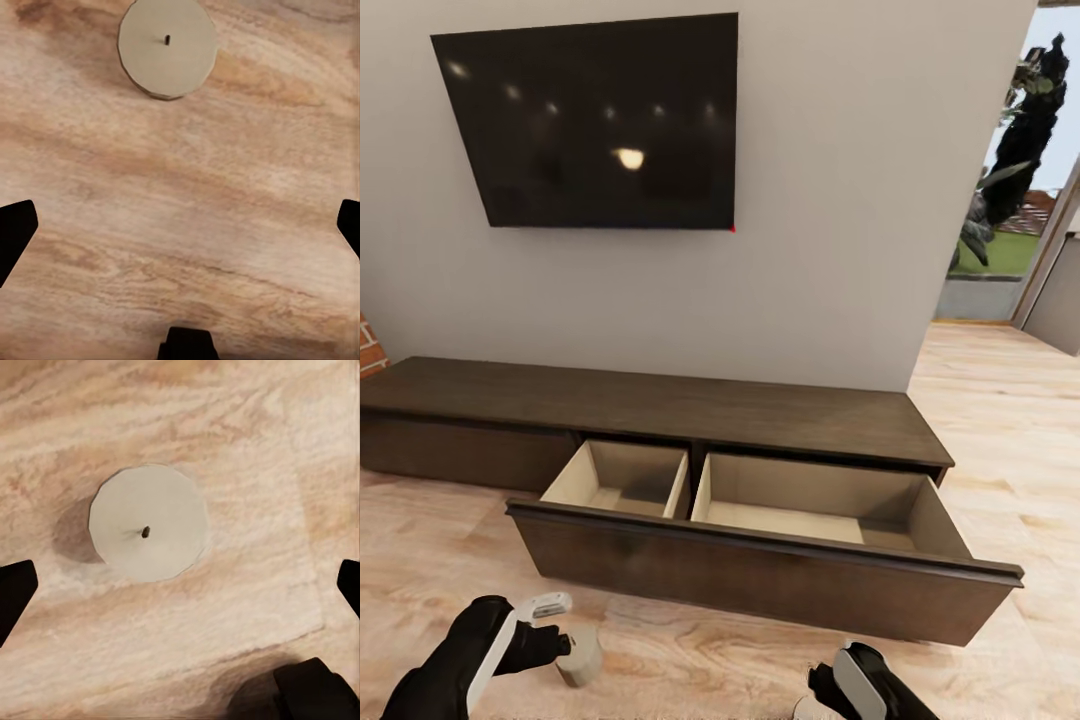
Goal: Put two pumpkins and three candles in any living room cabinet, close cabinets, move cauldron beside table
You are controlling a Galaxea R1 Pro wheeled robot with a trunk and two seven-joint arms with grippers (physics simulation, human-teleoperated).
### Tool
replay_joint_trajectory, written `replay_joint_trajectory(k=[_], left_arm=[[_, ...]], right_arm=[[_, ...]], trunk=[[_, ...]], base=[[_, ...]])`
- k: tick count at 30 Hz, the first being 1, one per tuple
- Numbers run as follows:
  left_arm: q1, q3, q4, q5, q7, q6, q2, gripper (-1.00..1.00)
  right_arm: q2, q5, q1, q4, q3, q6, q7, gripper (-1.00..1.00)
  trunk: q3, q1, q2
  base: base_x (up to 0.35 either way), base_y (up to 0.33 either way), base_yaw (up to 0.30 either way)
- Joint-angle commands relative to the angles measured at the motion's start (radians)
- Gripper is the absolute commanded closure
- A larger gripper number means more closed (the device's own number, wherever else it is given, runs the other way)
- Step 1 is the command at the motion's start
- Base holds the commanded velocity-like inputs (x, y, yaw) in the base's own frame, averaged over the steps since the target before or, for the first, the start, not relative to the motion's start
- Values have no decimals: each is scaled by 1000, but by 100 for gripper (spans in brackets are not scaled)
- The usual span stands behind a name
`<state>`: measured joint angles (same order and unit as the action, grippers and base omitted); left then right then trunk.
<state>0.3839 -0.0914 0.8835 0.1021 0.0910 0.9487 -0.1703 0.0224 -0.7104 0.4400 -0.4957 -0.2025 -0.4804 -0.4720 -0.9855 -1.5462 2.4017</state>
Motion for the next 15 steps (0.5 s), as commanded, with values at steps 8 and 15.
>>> replay_joint_trajectory(k=[8, 15], left_arm=[[0, 0, 0, 0, 1, 1, 3, -100], [0, 1, 0, 1, 1, 1, 4, -100]], right_arm=[[-8, 6, 17, 52, -6, 0, 4, -100], [-10, 6, 18, 53, -12, 2, 4, -100]], trunk=[[-25, -31, 56], [-48, -54, 99]], base=[[0, 0, 0], [0, 0, 0]])
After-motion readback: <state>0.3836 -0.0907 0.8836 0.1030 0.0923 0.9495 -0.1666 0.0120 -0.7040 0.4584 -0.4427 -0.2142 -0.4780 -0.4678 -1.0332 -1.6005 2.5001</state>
